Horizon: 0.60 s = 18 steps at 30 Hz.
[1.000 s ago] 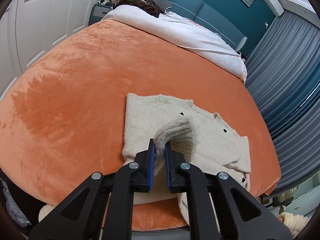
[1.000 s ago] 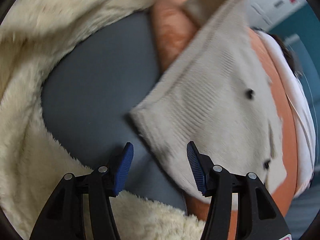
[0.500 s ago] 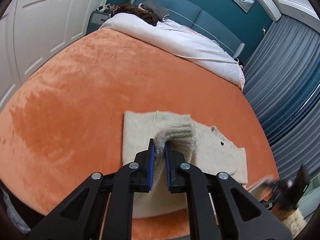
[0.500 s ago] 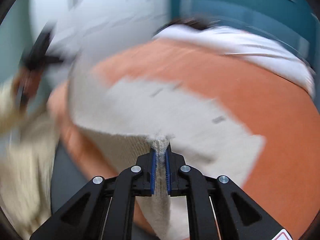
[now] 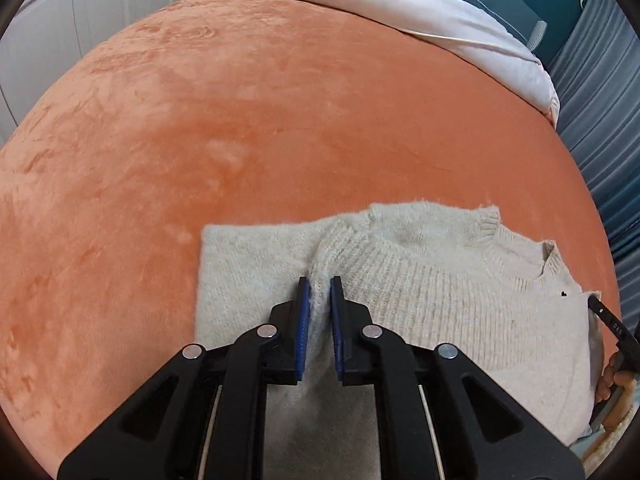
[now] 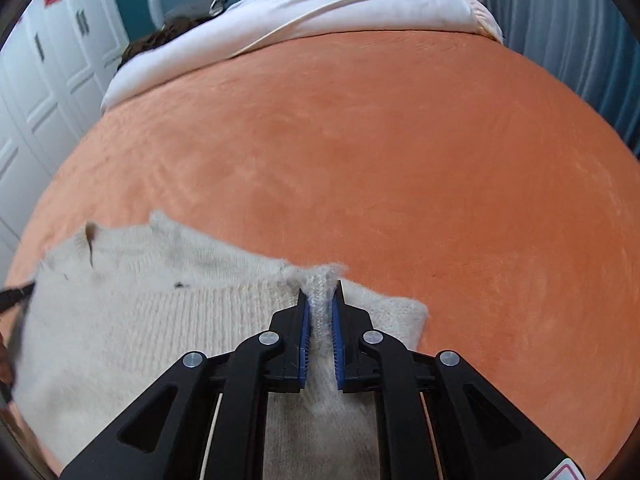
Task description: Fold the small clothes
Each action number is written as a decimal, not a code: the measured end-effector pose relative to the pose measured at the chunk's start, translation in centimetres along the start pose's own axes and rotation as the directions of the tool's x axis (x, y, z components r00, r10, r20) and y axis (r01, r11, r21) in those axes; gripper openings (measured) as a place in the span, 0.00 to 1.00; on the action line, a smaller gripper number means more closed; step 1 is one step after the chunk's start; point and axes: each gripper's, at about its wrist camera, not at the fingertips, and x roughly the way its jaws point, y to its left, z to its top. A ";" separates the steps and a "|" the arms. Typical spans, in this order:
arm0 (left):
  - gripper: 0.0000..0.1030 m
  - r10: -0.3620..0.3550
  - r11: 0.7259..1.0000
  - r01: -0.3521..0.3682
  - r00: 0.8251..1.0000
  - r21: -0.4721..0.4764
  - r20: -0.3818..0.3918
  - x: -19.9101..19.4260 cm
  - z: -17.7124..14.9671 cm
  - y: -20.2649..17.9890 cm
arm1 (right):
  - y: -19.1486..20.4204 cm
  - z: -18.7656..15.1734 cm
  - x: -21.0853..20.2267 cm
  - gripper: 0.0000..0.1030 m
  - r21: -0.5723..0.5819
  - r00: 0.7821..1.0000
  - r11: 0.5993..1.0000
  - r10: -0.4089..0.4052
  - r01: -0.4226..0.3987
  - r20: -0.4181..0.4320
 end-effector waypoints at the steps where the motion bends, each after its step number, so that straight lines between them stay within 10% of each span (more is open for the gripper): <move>1: 0.11 0.002 1.000 -0.002 1.000 0.003 0.006 -0.4 0.2 0.2 | -0.1 0.4 -0.2 0.10 0.015 1.000 1.000 0.001 -0.001 0.003; 5: 0.13 0.037 0.999 -0.036 0.995 -0.011 0.094 -4.1 0.2 0.6 | 0.6 0.7 -4.5 0.22 0.071 0.993 0.997 -0.044 0.036 0.108; 9: 0.64 -0.061 0.997 0.065 0.992 -0.031 0.114 -6.6 -1.0 -0.2 | 5.0 -0.7 -6.1 0.37 -0.008 0.992 0.998 0.067 -0.066 0.106; 18: 0.49 -0.096 0.994 0.093 0.995 -0.061 -0.036 -0.1 0.4 -1.3 | 5.4 0.5 -3.4 0.51 0.028 0.989 0.996 -0.086 0.083 0.117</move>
